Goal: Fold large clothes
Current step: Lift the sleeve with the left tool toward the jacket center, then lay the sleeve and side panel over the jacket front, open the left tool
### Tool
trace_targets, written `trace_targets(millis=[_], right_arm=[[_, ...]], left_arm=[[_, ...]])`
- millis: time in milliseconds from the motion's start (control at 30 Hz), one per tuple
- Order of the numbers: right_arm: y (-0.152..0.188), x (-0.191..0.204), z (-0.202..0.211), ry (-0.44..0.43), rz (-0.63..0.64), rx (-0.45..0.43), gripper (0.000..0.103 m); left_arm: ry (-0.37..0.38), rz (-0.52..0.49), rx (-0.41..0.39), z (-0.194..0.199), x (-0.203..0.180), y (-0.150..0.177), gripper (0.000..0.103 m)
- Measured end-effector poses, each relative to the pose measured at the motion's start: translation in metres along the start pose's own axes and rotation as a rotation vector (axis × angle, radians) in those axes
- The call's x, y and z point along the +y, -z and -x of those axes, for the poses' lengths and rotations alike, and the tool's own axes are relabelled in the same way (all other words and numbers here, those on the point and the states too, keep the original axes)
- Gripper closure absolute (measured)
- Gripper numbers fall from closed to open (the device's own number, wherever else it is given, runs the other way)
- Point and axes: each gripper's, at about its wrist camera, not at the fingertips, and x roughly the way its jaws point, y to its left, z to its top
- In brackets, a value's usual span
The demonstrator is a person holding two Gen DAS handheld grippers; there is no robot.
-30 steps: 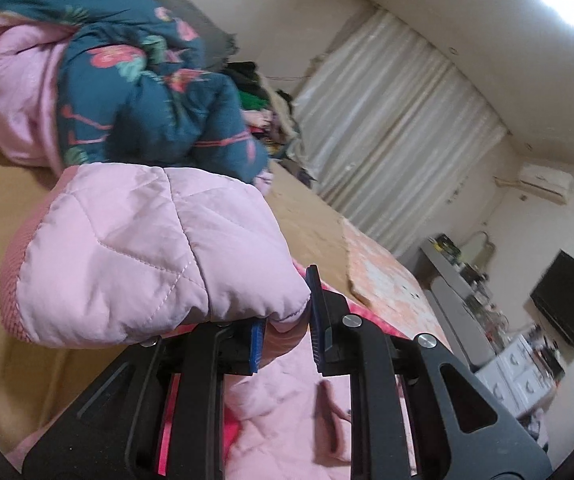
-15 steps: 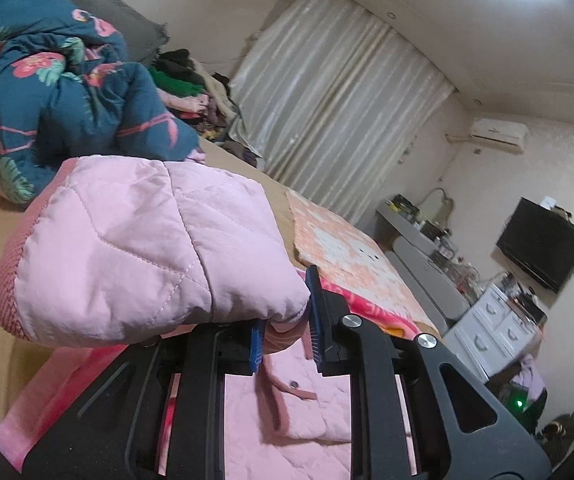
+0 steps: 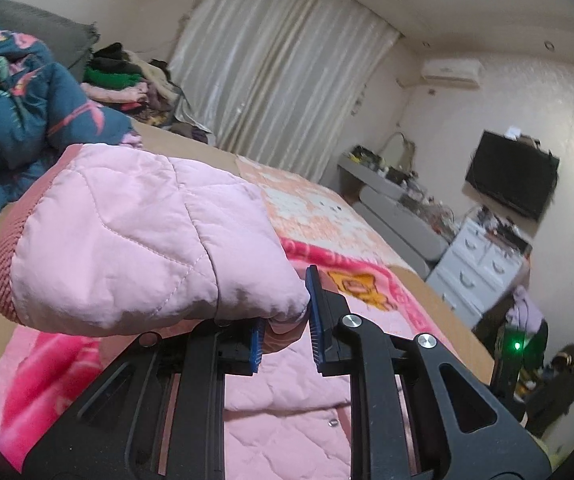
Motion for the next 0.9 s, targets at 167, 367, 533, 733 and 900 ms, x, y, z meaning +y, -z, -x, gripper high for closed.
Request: trace_targets(millis=[167,367,533,733,900], right_arm=[[-0.002,-0.021,0.009,0.014,-0.037,-0.020,0.004],[-0.002,-0.046,0.022,0.007,-0.075,-0.042,0.004],[0.001,-0.065,0.030,0.000,-0.103,-0.047,0.004],[0.005,-0.087,0.038,-0.006,-0.134,-0.052,0.004],[0.009,-0.104,0.048,-0.007,-0.171,-0.065,0.004]], left_arm=[[-0.014,-0.053,0.037,-0.020,-0.027,0.009,0.092],[-0.034,-0.141,0.103,-0.047,-0.061,0.025,0.092],[-0.047,-0.188,0.161,-0.064,-0.080,0.042,0.092],[-0.073,-0.254,0.217,-0.077,-0.098,0.059,0.092],[-0.107,-0.315,0.271,-0.090,-0.111,0.078,0.092]])
